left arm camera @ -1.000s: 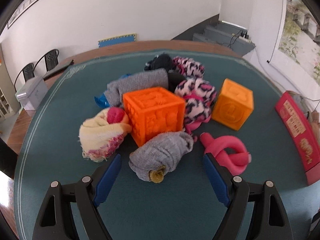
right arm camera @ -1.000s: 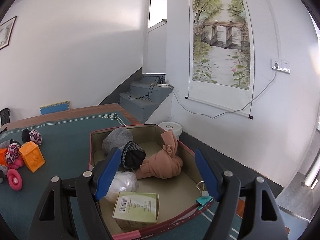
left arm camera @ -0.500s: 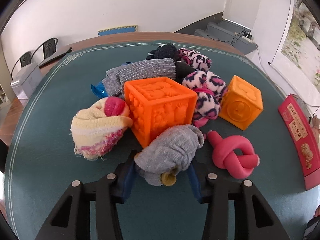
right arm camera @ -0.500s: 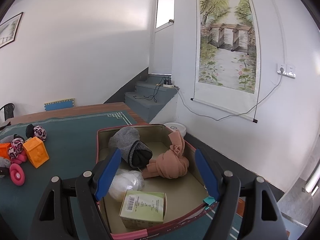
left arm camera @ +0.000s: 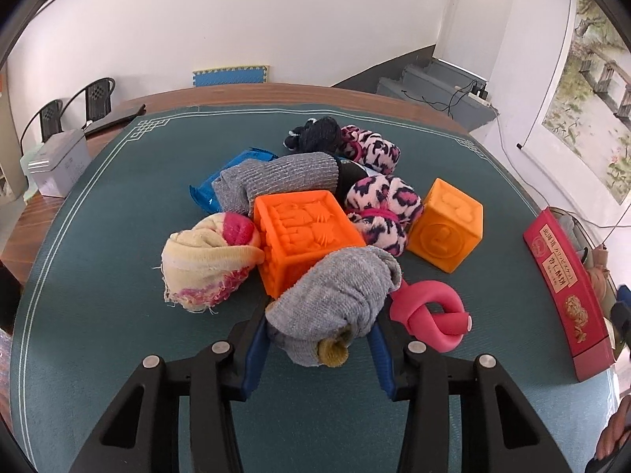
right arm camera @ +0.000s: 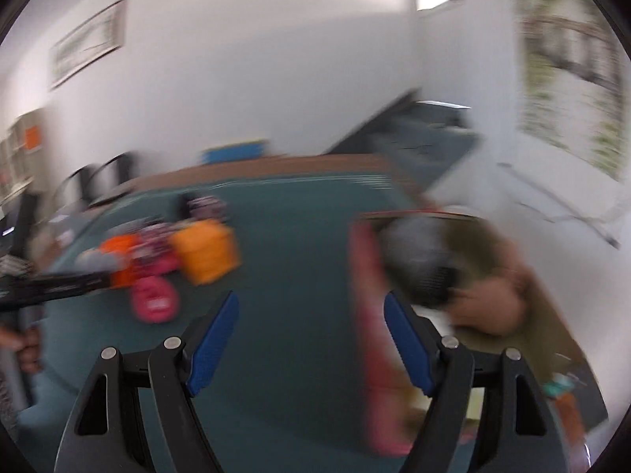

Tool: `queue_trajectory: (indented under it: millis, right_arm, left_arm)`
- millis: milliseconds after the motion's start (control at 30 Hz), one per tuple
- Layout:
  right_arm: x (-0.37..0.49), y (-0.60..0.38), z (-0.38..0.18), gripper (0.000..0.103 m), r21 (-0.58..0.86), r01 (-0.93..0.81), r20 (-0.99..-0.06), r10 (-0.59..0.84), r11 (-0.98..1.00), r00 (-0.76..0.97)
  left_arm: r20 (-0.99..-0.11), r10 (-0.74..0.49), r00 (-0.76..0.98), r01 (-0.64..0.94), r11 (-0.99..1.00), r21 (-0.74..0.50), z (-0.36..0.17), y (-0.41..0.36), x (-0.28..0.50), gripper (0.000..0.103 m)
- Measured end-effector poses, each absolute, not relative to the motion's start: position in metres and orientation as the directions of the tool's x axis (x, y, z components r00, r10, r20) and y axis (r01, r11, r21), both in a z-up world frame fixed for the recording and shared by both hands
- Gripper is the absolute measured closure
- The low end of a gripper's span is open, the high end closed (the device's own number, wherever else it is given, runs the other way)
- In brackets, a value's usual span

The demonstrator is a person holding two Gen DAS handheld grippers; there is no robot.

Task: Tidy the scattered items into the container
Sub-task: 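Grasp the pink knotted foam toy with the right gripper while the left holds the grey sock, then carry the pink toy into the tin and open the right gripper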

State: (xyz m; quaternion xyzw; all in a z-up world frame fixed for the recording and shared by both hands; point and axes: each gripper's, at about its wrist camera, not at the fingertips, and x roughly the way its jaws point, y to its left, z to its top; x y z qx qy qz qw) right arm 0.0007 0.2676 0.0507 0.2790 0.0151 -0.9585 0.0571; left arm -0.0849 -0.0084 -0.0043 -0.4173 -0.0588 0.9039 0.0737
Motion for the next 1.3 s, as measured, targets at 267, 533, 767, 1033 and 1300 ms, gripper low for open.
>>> queue_trajectory:
  millis: [267,533,767,1033,1300]
  right_arm:
    - [-0.048,0.168,0.030,0.024,-0.019,0.422,-0.670,-0.302,-0.906,-0.678]
    - [-0.093,0.139,-0.003,0.024,0.033,0.463,-0.745,-0.331,-0.885,-0.579]
    - [-0.095,0.133,-0.020,0.053,0.056,0.475,-0.771,-0.340,-0.878,-0.539]
    - [-0.082,0.140,-0.005,0.054,0.033,0.450,-0.734,-0.327,-0.893,-0.596]
    - [-0.047,0.186,0.034,0.054,0.032,0.299,-0.643,-0.249,-0.954,-0.724]
  left_arm:
    - [-0.740,0.189,-0.645,-0.085,-0.981,-0.177,0.000,-0.012,-0.083,0.056]
    - [-0.745,0.191,-0.639,-0.072,-0.979,-0.189,0.000,-0.016,-0.085,0.056]
    - [-0.748,0.186,-0.637,-0.069,-0.980,-0.185,-0.001,-0.016,-0.085,0.056]
    - [-0.750,0.184,-0.635,-0.082,-0.982,-0.172,-0.003,-0.010,-0.082,0.056]
    - [-0.745,0.191,-0.639,-0.103,-0.981,-0.163,-0.002,-0.003,-0.078,0.056]
